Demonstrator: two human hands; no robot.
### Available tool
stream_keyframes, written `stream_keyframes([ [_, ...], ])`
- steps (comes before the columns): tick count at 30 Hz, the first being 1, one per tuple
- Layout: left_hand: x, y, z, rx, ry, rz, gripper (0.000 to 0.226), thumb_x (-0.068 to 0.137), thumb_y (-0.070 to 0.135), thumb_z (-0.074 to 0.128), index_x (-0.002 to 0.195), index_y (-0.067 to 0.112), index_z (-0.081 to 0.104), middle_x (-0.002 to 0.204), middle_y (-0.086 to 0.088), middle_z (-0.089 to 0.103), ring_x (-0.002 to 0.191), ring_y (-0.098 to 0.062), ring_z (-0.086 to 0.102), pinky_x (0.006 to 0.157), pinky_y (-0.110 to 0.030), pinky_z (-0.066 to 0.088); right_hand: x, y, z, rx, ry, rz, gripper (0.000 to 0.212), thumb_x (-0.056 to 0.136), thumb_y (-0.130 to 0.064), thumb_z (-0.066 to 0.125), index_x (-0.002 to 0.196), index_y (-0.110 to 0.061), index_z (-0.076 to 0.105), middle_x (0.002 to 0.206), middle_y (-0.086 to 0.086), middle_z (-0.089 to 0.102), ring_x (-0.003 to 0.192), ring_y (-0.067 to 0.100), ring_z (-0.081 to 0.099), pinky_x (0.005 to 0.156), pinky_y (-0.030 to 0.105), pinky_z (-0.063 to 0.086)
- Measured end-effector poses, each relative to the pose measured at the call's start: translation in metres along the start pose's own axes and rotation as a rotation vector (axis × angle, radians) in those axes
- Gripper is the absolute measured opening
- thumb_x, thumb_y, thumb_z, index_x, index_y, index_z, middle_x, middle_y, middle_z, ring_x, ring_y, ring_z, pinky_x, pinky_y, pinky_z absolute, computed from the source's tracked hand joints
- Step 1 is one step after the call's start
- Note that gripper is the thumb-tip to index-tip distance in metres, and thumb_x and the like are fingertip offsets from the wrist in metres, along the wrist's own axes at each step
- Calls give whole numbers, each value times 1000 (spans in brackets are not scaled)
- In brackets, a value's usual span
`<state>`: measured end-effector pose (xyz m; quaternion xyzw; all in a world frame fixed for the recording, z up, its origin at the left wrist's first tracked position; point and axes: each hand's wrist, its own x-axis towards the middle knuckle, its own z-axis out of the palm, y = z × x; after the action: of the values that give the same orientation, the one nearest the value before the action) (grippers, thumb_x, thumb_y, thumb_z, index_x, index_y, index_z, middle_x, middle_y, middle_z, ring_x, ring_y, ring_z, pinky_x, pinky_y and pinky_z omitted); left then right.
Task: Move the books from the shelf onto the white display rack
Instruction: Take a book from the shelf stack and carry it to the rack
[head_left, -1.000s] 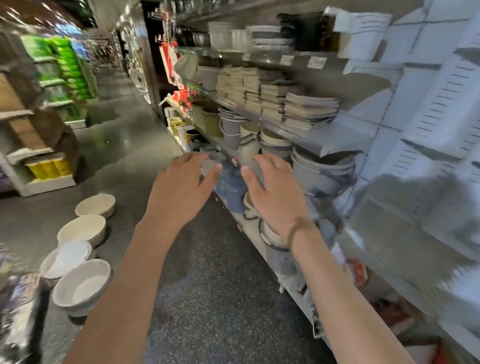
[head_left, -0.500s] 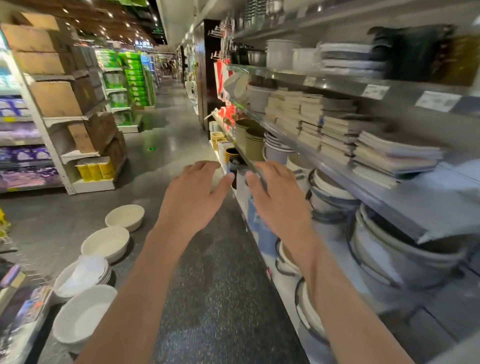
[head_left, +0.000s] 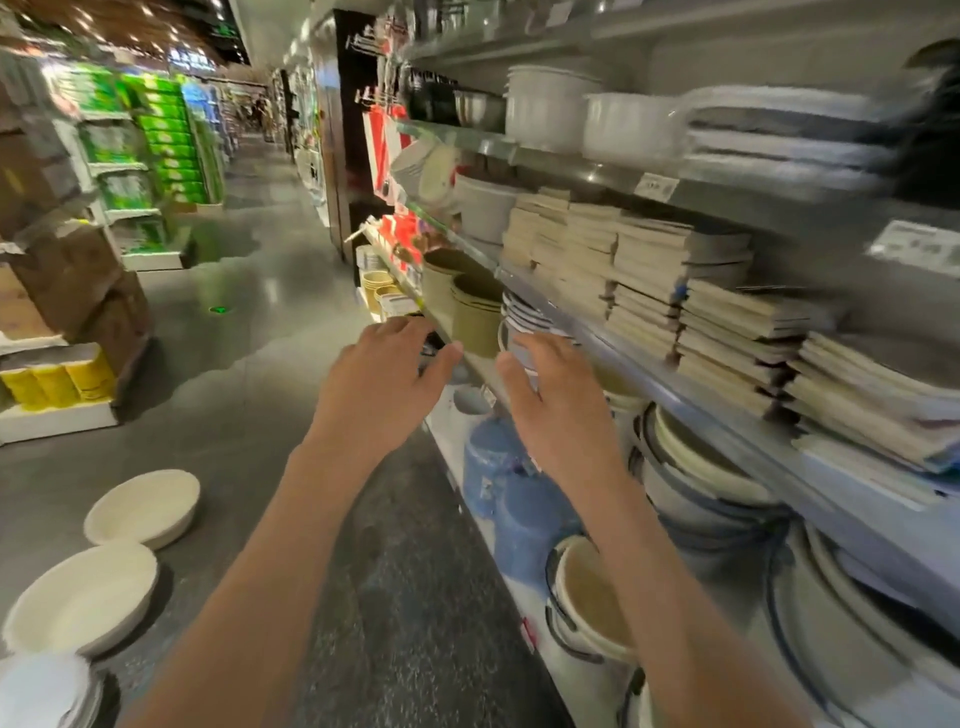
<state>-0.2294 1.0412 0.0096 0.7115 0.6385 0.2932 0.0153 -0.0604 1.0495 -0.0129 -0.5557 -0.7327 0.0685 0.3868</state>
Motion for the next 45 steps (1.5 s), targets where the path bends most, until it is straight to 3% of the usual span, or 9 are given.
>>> stream_keyframes([
  [6, 117, -31, 63, -34, -50, 54, 52, 103, 50, 35, 142, 19, 51, 146, -4, 51, 133, -24, 45, 104, -43, 39, 99, 53, 47, -51, 3, 98, 46, 103, -42, 41, 137, -13, 52, 142, 6, 50, 132, 23, 41, 109, 38, 33],
  [12, 242, -57, 127, -64, -45, 112, 49, 102, 49, 37, 137, 20, 56, 140, -2, 56, 127, -23, 50, 99, -41, 43, 207, 114, 102, -62, 62, 100, 49, 102, -45, 36, 135, -13, 54, 137, 7, 55, 128, 23, 48, 108, 45, 40],
  [16, 336, -67, 154, -64, -67, 123, 48, 103, 47, 40, 138, 18, 55, 139, -4, 57, 127, -23, 51, 99, -38, 42, 294, 142, 126, -39, 85, 128, 43, 103, -39, 40, 133, -12, 54, 134, 6, 57, 125, 22, 50, 106, 34, 40],
  [19, 397, -82, 169, -71, -58, 116, 50, 103, 49, 40, 138, 18, 56, 139, -4, 57, 126, -23, 52, 100, -40, 45, 354, 154, 144, -57, 89, 110, 39, 104, -35, 42, 133, -11, 55, 132, 6, 57, 123, 22, 50, 94, 24, 31],
  [27, 527, -147, 218, -95, -114, 112, 50, 102, 50, 38, 138, 19, 55, 141, -3, 56, 127, -24, 51, 100, -40, 42, 473, 190, 216, -80, 80, 158, 38, 103, -37, 43, 129, -13, 57, 128, 3, 59, 120, 19, 51, 92, 22, 31],
  [34, 654, -216, 269, -181, -178, 246, 50, 100, 55, 32, 118, 20, 62, 117, -3, 65, 110, -22, 58, 94, -41, 49, 573, 209, 298, -132, 175, 273, 40, 102, -35, 46, 133, -10, 56, 133, 5, 59, 122, 18, 51, 93, 19, 30],
  [38, 725, -246, 283, -319, -233, 303, 42, 101, 49, 35, 112, 19, 63, 102, -2, 64, 99, -22, 58, 87, -40, 47, 625, 212, 335, -144, 249, 371, 42, 103, -37, 46, 135, -13, 54, 136, 4, 56, 127, 20, 49, 98, 26, 34],
  [41, 767, -254, 297, -425, -297, 345, 42, 103, 47, 36, 119, 19, 62, 107, 1, 64, 101, -18, 60, 86, -34, 46, 656, 220, 352, -164, 306, 453, 44, 102, -41, 43, 137, -17, 52, 138, 0, 53, 128, 17, 47, 101, 31, 37],
  [45, 806, -248, 320, -530, -401, 371, 47, 103, 49, 34, 133, 20, 56, 129, -1, 61, 118, -18, 56, 99, -33, 42, 687, 240, 360, -196, 382, 539, 45, 102, -42, 43, 138, -17, 50, 138, 2, 54, 126, 18, 50, 103, 34, 40],
])
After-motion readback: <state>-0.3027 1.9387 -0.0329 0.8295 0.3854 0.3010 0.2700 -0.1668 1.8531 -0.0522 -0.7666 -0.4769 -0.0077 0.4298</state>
